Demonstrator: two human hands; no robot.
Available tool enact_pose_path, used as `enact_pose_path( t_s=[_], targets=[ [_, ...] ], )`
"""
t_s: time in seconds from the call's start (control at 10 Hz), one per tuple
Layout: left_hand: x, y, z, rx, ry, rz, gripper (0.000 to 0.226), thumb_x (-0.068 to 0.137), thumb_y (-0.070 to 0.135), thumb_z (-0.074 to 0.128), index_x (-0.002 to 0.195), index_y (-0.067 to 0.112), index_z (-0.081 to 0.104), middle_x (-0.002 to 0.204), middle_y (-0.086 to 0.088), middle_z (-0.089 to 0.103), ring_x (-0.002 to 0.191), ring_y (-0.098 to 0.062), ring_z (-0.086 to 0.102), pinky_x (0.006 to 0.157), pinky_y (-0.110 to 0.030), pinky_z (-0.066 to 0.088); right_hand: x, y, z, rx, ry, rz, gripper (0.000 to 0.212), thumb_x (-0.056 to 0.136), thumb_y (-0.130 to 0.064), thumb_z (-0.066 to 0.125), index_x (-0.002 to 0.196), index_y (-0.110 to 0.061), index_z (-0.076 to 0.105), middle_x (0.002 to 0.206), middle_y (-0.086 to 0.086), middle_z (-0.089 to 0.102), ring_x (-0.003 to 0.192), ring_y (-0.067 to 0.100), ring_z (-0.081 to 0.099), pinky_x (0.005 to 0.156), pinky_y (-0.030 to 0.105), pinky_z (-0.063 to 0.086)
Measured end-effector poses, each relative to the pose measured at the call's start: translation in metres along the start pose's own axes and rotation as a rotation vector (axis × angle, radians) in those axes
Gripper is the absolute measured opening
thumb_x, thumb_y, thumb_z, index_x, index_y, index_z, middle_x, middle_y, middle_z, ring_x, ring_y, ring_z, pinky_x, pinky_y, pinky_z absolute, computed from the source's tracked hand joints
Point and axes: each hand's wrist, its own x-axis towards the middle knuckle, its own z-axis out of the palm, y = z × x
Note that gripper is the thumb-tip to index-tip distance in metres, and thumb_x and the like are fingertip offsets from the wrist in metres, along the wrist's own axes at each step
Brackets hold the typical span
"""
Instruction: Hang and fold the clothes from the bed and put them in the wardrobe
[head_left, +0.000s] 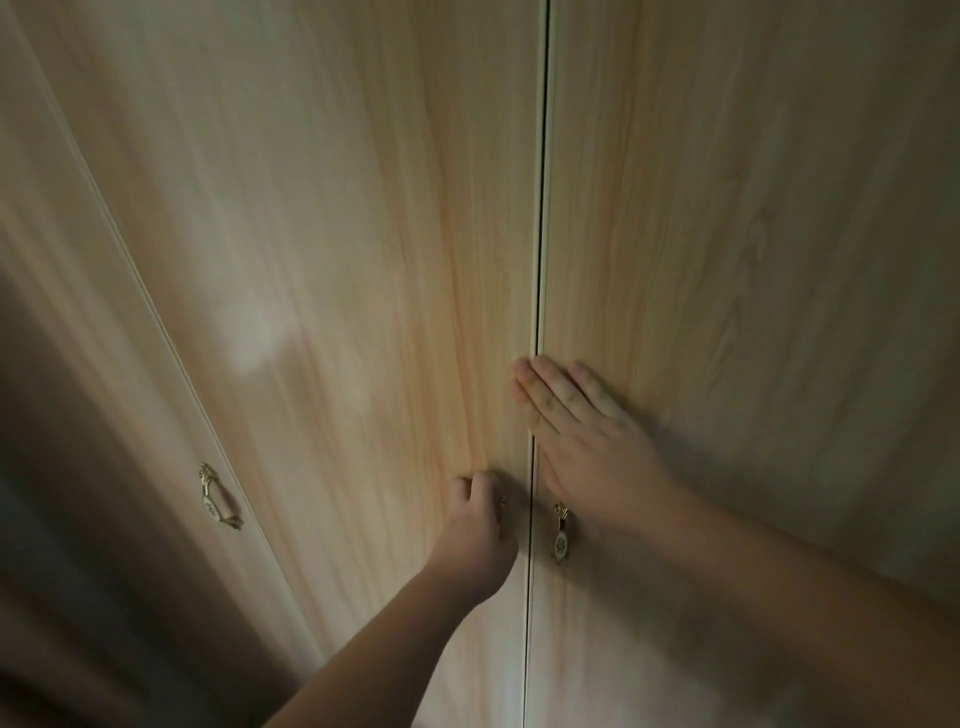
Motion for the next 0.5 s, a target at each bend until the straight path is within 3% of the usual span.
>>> enact_pose_path(
  t_s=[0.1,0.2,0.3,0.4,0.5],
  targets=[
    [-0.008,0.004,-0.014,0.002,-0.129,-0.017,0.044,0.083,0.004,0.061,0.120,0.019,0.042,0.121,0.001,0.037,0.096,-0.015,0.055,0.077,-0.006,0.041,0.000,-0.005,-0.012,-0.001,-0.098,0.028,0.075,0.093,-0.028,0.038,0.156,-0.002,0.006,0.165,0.014,-0.001,0.152,0.028,-0.004,0.122,0.050,0.009],
    [-0.030,0.011,-0.031,0.074,-0.247,0.009,0.058,0.087,0.010,0.057,0.139,0.022,0.033,0.136,-0.002,0.037,0.118,-0.020,0.052,0.090,-0.015,0.037,0.001,-0.010,-0.035,0.011,-0.206,0.075,0.079,0.089,-0.031,0.041,0.156,-0.005,0.008,0.165,0.010,0.001,0.152,0.024,-0.005,0.122,0.046,0.008],
    [-0.065,0.022,-0.053,0.242,-0.330,0.010,0.066,0.093,0.021,0.054,0.151,0.023,0.024,0.154,-0.002,0.028,0.138,-0.025,0.038,0.108,-0.033,0.035,-0.005,-0.024,-0.061,0.109,-0.316,0.161,0.077,0.090,-0.031,0.045,0.156,-0.010,0.013,0.165,0.005,0.008,0.152,0.019,0.001,0.123,0.039,0.003],
    [-0.113,0.026,-0.076,0.398,-0.378,0.060,0.066,0.096,0.029,0.051,0.155,0.022,0.020,0.161,-0.002,0.022,0.148,-0.025,0.020,0.118,-0.040,0.026,-0.037,-0.049,-0.091,0.166,-0.458,0.263,0.074,0.090,-0.031,0.049,0.155,-0.013,0.019,0.164,0.004,0.014,0.152,0.019,0.003,0.122,0.040,0.006],
    [-0.161,0.031,-0.103,0.489,-0.366,0.126,0.066,0.098,0.037,0.047,0.156,0.023,0.018,0.162,-0.002,0.023,0.149,-0.026,0.018,0.120,-0.044,0.023,-0.077,-0.080,-0.126,0.230,-0.453,0.374,0.060,0.092,-0.037,0.043,0.149,-0.020,0.032,0.159,0.003,0.028,0.148,0.020,0.018,0.118,0.040,0.020]
  ],
)
